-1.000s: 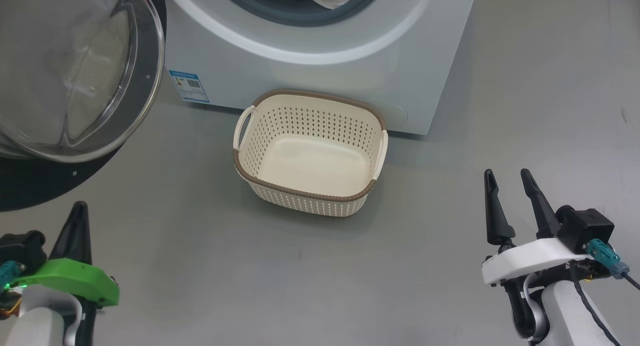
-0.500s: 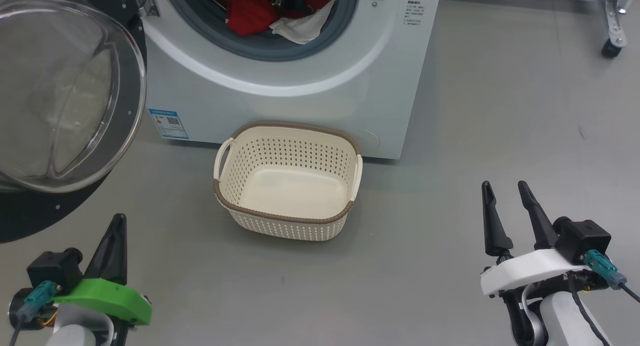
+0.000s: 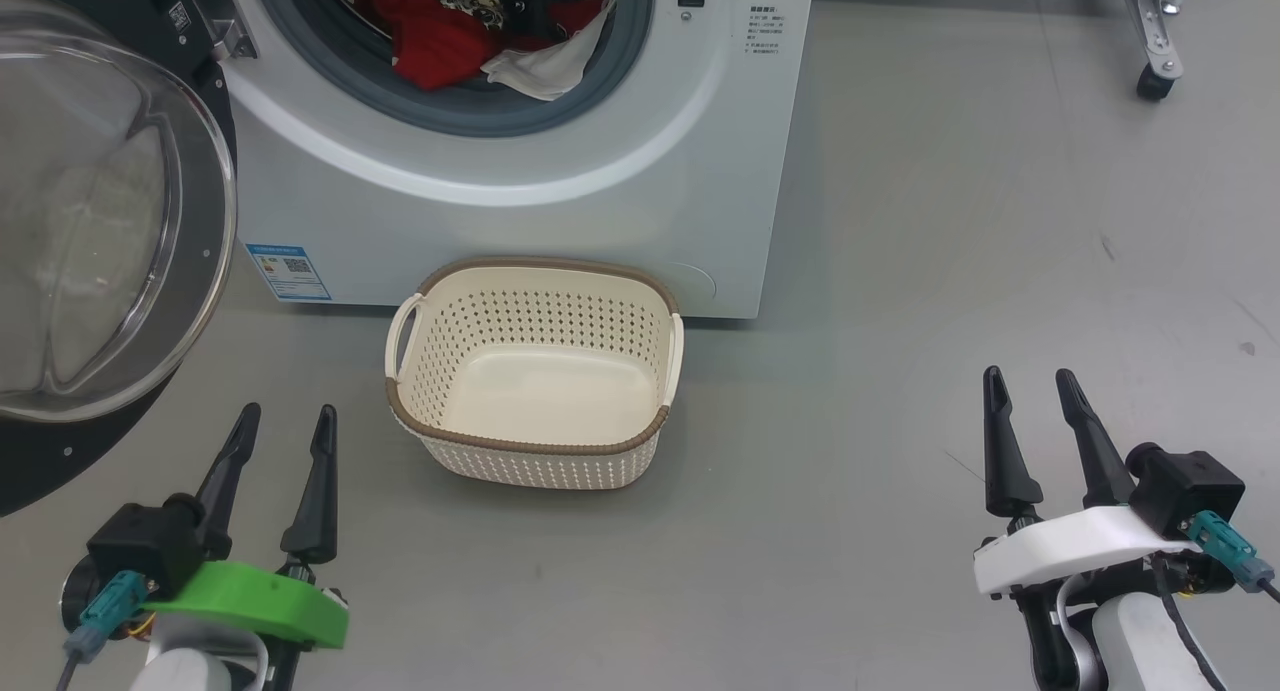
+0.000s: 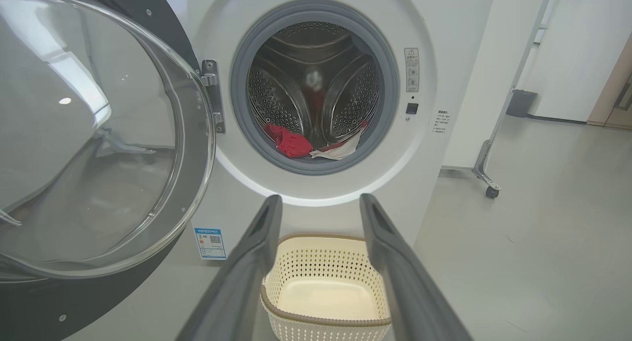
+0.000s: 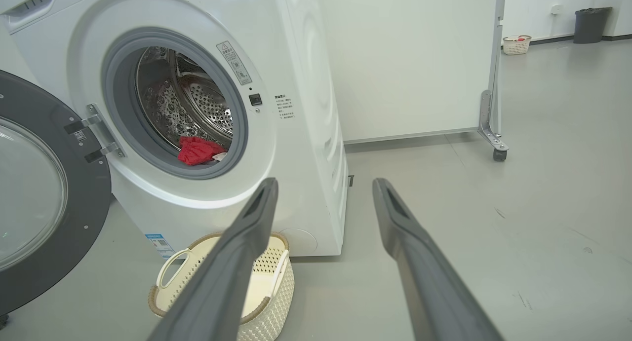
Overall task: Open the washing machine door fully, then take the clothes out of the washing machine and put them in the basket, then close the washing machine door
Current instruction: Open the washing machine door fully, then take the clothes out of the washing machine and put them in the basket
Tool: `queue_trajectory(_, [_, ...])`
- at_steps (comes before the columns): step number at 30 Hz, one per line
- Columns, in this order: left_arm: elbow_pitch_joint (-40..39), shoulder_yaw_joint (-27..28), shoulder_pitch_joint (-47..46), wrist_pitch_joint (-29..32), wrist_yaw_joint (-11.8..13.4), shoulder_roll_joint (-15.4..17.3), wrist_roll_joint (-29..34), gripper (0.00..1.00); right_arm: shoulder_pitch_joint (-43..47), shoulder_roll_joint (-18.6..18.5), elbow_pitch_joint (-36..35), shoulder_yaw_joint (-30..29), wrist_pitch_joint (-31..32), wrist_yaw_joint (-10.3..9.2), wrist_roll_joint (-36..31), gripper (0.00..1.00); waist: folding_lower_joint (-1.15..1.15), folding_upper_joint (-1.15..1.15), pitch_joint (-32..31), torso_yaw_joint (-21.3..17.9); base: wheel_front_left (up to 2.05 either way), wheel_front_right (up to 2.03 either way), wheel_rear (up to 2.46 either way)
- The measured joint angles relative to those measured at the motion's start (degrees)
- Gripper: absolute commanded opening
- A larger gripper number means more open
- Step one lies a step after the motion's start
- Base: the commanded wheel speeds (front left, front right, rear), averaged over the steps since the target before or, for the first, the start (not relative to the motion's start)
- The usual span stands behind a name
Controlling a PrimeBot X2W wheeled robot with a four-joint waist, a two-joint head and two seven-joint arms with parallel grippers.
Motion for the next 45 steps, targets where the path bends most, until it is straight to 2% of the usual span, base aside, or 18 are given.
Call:
queue_trajectory(14, [-3.7, 0.7, 2.7, 0.0, 0.0, -0.4, 0.0, 1.00, 0.0, 0.1, -0.6, 0.0, 0.0, 0.00, -0.8, 1.00, 0.00, 0.00, 0.6, -0.5, 0.00, 0.00, 0.00])
queue_trajectory(25, [-4.7, 1.1, 4.5, 0.0, -0.1, -0.8, 0.0, 1.00, 0.8, -2.0, 0.1, 0.7, 0.0, -0.32, -6.4, 1.00, 0.00, 0.00, -0.3, -0.8, 0.00, 0.00, 0.00])
queue_trajectory(36, [-5.8, 1.3, 5.5, 0.0, -0.1, -0.8, 0.0, 1.00, 0.9, -1.3, 0.4, 1.1, 0.0, -1.25, -6.7, 1.00, 0.00, 0.00, -0.4, -1.1, 0.00, 0.00, 0.00])
queue_trajectory(45, [-6.6, 1.4, 5.6, 0.0, -0.1, -0.8, 0.0, 1.00, 0.9, -1.1, 0.5, 1.1, 0.0, -1.25, -6.8, 1.00, 0.00, 0.00, -0.1, -1.3, 0.00, 0.00, 0.00])
